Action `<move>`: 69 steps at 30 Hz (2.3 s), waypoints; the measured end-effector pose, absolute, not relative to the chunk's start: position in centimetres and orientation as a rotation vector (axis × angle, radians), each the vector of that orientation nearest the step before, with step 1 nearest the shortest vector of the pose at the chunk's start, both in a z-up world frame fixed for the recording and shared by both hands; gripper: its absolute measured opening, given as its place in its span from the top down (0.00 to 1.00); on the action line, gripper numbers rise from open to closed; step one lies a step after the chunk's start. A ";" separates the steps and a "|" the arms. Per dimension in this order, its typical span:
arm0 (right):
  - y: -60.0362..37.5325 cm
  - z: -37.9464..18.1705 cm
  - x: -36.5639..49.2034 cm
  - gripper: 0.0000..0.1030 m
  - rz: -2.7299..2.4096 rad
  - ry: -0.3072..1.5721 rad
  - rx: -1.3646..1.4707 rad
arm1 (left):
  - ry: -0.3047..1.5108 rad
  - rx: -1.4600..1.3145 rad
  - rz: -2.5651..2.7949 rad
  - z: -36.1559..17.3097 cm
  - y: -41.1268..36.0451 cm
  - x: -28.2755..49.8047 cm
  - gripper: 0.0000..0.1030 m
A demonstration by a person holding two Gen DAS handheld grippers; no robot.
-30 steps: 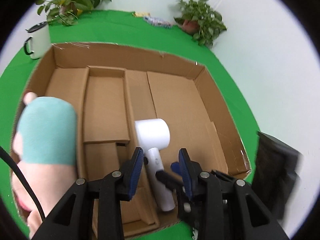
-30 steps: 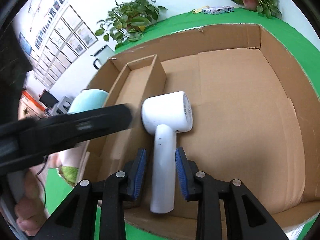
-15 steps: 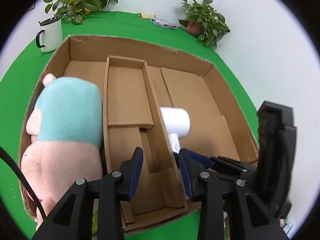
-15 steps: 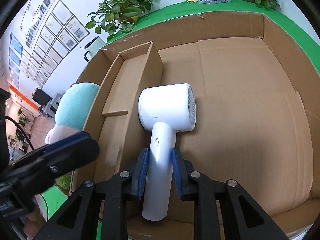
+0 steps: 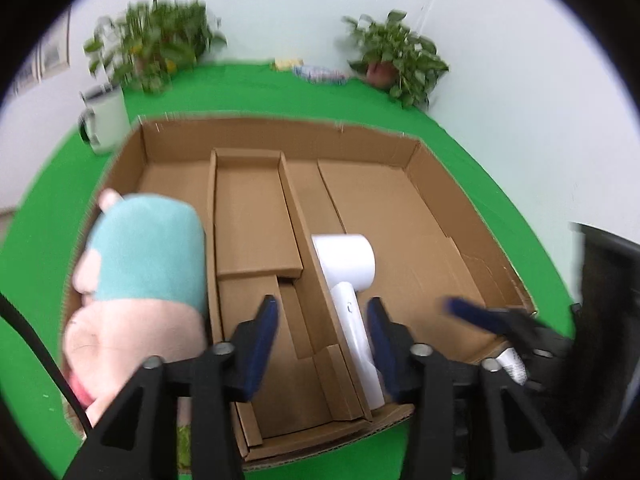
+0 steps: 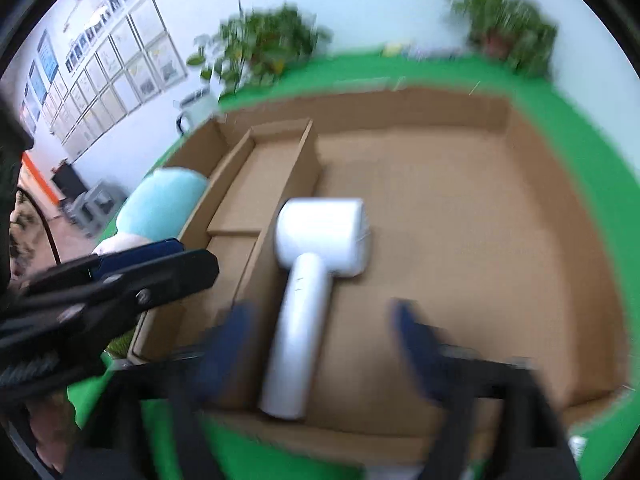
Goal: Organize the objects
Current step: 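Lower the hair dryer into the box beside the insert and open the right gripper, then reach the right gripper to the white rectangular device and close on it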
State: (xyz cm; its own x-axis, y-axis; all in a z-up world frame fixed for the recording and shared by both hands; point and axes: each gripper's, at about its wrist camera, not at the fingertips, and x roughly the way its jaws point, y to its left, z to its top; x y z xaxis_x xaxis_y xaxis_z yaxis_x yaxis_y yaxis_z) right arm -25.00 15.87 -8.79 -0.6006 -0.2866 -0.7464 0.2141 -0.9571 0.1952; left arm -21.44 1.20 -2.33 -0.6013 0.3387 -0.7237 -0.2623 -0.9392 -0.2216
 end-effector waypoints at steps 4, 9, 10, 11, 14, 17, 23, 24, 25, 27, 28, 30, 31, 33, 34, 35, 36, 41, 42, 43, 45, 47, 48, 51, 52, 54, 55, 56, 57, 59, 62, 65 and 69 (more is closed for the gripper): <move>17.4 -6.2 -18.2 0.01 -2.691 0.026 0.988 | -0.059 -0.921 2.720 -1.4 2.3 -16.6 0.19; 18.8 -5.8 -12.2 0.01 -2.789 0.076 0.880 | -0.043 -0.857 2.741 -1.4 3.7 -12.1 0.19; 19.1 -5.9 -11.3 0.01 -2.803 0.066 0.877 | -0.047 -0.857 2.738 -1.5 3.8 -11.3 0.19; 19.3 -6.2 -10.8 0.01 -2.808 0.058 0.879 | -0.044 -0.859 2.734 -1.5 4.0 -10.5 0.19; 20.1 -6.8 -8.9 0.01 -2.828 0.027 0.894 | -0.021 -0.868 2.742 -1.9 4.5 -9.0 0.19; 20.3 -7.3 -7.7 0.01 -2.840 0.049 0.899 | -0.024 -0.873 2.724 -2.0 4.8 -7.8 0.19; 20.4 -7.1 -6.5 0.01 -2.810 0.020 0.902 | -0.066 -0.858 2.746 -1.6 4.1 -6.7 0.19; 20.4 -7.0 -6.2 0.01 -2.815 0.022 0.898 | -0.071 -0.853 2.747 -1.6 3.9 -6.4 0.19; 20.4 -7.0 -6.2 0.01 -2.821 0.029 0.894 | -0.068 -0.843 2.753 -1.5 3.8 -6.1 0.19; 20.1 -6.8 -6.4 0.01 -2.819 0.033 0.897 | -0.052 -0.823 2.768 -1.3 3.7 -5.7 0.19; 20.1 -6.8 -6.4 0.01 -2.814 0.027 0.898 | -0.047 -0.819 2.774 -1.2 3.8 -5.7 0.19; 20.1 -6.7 -6.3 0.01 -2.814 0.016 0.895 | -0.052 -0.813 2.777 -1.2 3.8 -5.4 0.19; 20.2 -6.7 -6.2 0.01 -2.818 0.016 0.889 | -0.058 -0.811 2.776 -1.2 3.7 -5.3 0.19; 20.2 -6.6 -6.1 0.01 -2.821 0.018 0.884 | -0.070 -0.803 2.779 -1.1 3.7 -5.2 0.19; 20.3 -6.5 -6.0 0.01 -2.823 0.018 0.883 | -0.074 -0.798 2.784 -1.0 3.6 -5.2 0.19; 20.3 -6.5 -5.9 0.01 -2.825 0.019 0.880 | -0.073 -0.794 2.788 -1.0 3.6 -5.2 0.19; 20.4 -6.5 -5.9 0.01 -2.827 0.020 0.878 | -0.067 -0.789 2.795 -1.0 3.5 -5.2 0.19; 21.3 -6.5 -5.5 0.01 -2.808 -0.004 0.884 | -0.073 -0.770 2.804 -1.0 2.9 -4.7 0.20; 21.7 -6.4 -5.3 0.01 -2.803 -0.025 0.876 | -0.076 -0.771 2.804 -1.0 2.7 -4.7 0.20; 22.3 -6.4 -5.0 0.01 -2.794 -0.050 0.870 | -0.070 -0.771 2.809 -1.0 2.5 -4.6 0.20; 23.5 -6.6 -4.5 0.01 -2.775 -0.086 0.870 | -0.048 -0.782 2.816 -1.1 2.2 -4.6 0.24; 24.1 -7.0 -4.2 0.01 -2.742 -0.109 0.886 | -0.065 -0.811 2.789 -1.6 1.8 -4.8 0.29; 24.2 -7.5 -4.1 0.01 -2.697 -0.121 0.904 | -0.099 -0.831 2.759 -2.0 1.6 -5.0 0.29; 23.4 -8.5 -4.2 0.01 -2.622 -0.118 0.932 | -0.231 -0.895 2.663 -3.4 1.2 -5.6 0.29; 22.9 -9.0 -4.5 0.01 -2.592 -0.121 0.955 | -0.241 -0.905 2.646 -3.7 1.2 -5.8 0.29; 21.8 -9.8 -5.6 0.01 -2.542 -0.129 1.011 | -0.229 -0.934 2.640 -4.2 1.5 -6.1 0.29; 21.3 -10.0 -5.9 0.01 -2.517 -0.133 1.019 | -0.215 -0.945 2.643 -4.4 1.6 -6.2 0.29; 20.8 -10.3 -6.4 0.01 -2.480 -0.141 1.017 | -0.205 -0.951 2.645 -4.6 1.7 -6.3 0.29; 20.3 -10.7 -6.9 0.01 -2.456 -0.140 1.023 | -0.203 -0.954 2.647 -4.6 1.6 -6.3 0.29; 19.5 -11.6 -7.8 0.01 -2.430 -0.123 1.066 | -0.210 -0.959 2.648 -4.8 1.5 -6.2 0.29; 19.0 -12.9 -8.3 0.01 -2.456 -0.065 1.125 | -0.212 -0.975 2.649 -5.1 1.1 -6.3 0.29; 19.3 -13.3 -8.2 0.01 -2.530 0.003 1.115 | -0.212 -0.986 2.645 -5.4 1.0 -6.4 0.29; 20.5 -13.9 -9.6 0.01 -2.555 -0.046 1.184 | -0.219 -1.003 2.631 -5.7 1.3 -6.9 0.29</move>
